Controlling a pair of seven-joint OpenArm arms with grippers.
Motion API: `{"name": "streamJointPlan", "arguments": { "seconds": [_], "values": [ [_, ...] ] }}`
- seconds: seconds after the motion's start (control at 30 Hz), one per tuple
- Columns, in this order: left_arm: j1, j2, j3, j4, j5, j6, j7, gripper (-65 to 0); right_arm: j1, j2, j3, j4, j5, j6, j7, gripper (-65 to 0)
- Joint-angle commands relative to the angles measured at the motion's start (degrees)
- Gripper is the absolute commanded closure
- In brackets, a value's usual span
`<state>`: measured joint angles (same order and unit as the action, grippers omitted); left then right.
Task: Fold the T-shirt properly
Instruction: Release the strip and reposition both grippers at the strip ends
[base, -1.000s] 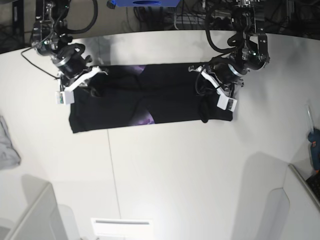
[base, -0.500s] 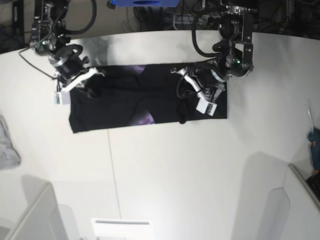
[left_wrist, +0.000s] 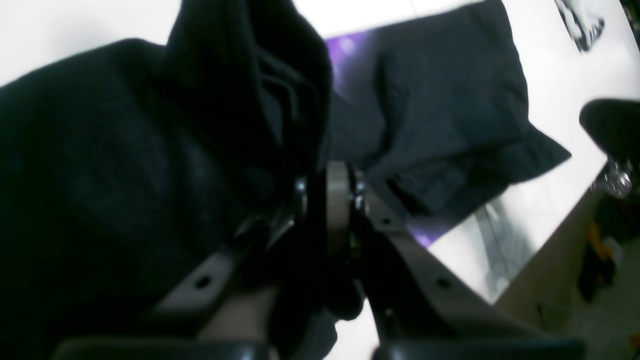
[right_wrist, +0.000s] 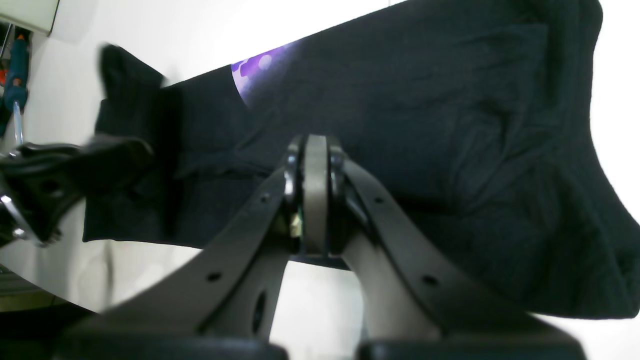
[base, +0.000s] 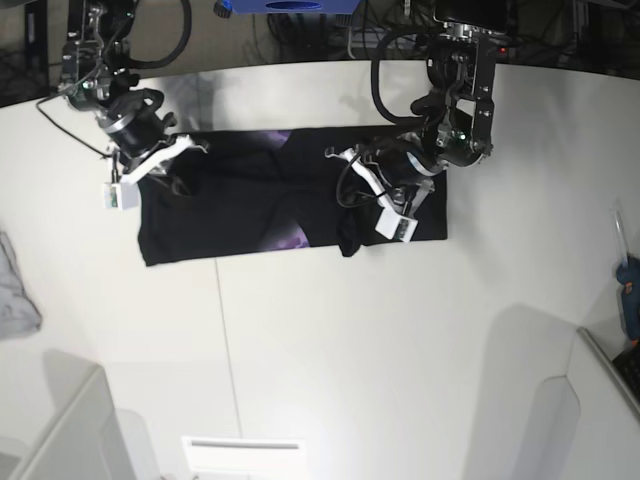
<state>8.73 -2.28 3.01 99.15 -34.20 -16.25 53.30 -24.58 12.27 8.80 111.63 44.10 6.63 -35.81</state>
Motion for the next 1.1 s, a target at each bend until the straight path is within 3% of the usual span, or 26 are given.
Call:
{"name": "streamJointPlan", "arguments": {
  "seconds": [0.0,0.8,1.07],
  "values": [
    [-0.8,0.2,-0.1,0.2,-1.2,-0.1,-1.2,0.0,0.2,0.4,0.4,0.8,0.7,0.4,1.3,0.0],
    [-1.4,0.2,-0.1,-0.7,-1.2,-0.1,-1.5,0.0,0.4,0.4,0.4,0.8,0.7,0.4,1.3,0.0],
    [-1.5,0.3,-0.1,-0.7,-1.2,-0.1,-1.5,-34.7,0.4,0.4,0.4,0.8,0.7,0.4,1.3,0.0]
  ]
}}
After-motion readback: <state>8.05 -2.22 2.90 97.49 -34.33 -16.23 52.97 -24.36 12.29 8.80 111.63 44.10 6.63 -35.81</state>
